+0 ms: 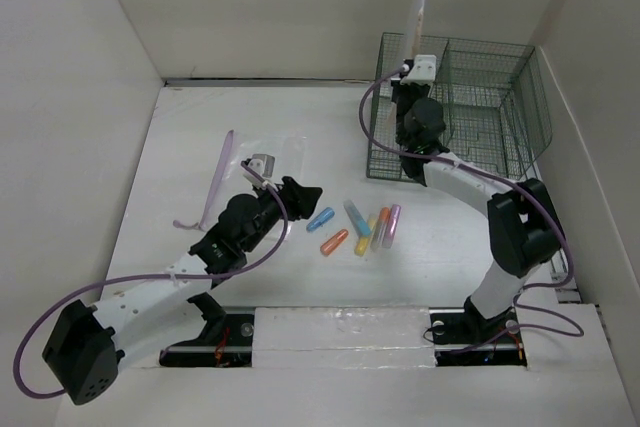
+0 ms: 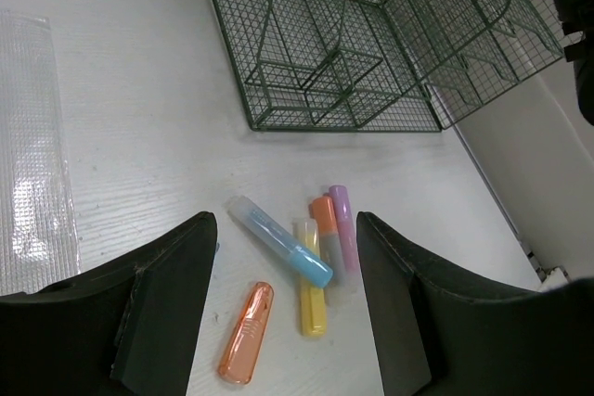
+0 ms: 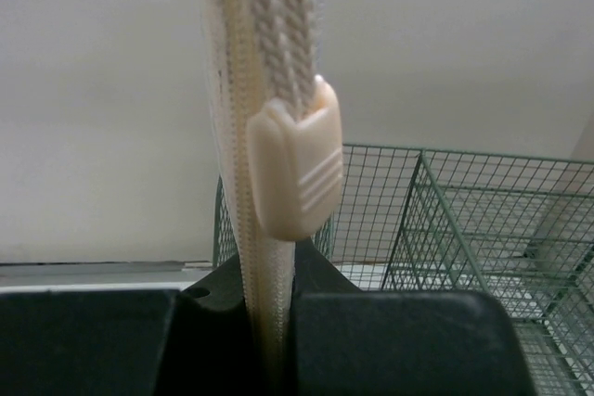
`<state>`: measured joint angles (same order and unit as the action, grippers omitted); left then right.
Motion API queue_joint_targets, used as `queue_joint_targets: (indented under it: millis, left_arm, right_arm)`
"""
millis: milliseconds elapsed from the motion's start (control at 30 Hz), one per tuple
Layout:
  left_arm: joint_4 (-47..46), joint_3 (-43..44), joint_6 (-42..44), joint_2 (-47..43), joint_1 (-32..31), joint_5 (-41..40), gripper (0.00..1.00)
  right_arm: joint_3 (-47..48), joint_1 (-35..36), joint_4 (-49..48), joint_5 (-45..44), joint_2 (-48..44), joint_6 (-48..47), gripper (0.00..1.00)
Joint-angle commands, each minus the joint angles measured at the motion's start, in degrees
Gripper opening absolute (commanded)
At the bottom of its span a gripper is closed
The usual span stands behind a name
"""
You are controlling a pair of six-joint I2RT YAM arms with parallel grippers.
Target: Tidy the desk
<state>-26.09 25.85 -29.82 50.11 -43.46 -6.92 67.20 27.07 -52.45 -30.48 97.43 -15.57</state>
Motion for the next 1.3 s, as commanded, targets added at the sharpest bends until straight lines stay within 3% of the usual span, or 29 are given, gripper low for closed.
queue_joint_targets:
  millis: [0, 700, 1267]
  left_arm:
    - [-4.0, -0.8, 1.1, 0.3, -0.3, 0.0, 0.57]
    - [-8.4, -1.9, 1.1, 3.9, -0.3, 0.3, 0.57]
    - [-9.0, -2.2, 1.3, 4.4, -0.3, 0.8, 0.57]
  right_arm:
    - [-0.4, 0.5, -12.3, -0.5, 1.0, -1.0, 0.00]
    - [-5.7, -0.5, -21.9, -1.6, 11.8, 0.6, 0.00]
    - [-3.1, 1.1, -26.6, -6.3, 18.3, -2.1, 0.02]
